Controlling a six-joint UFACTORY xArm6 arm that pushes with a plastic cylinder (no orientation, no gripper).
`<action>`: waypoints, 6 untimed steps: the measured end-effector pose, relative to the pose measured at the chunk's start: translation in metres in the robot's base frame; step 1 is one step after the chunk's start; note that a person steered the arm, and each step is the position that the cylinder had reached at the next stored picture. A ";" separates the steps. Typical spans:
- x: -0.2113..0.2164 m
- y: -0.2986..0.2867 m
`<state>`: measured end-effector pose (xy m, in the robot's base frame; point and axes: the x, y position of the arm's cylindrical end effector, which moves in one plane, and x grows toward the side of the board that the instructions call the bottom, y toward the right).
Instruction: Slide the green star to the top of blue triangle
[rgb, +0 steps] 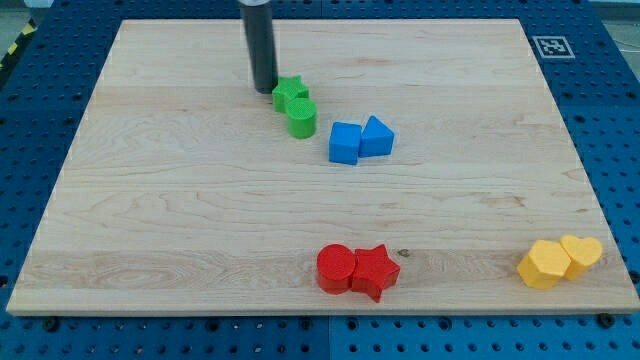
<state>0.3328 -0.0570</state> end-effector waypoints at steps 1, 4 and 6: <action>0.000 0.050; -0.019 0.013; 0.035 0.050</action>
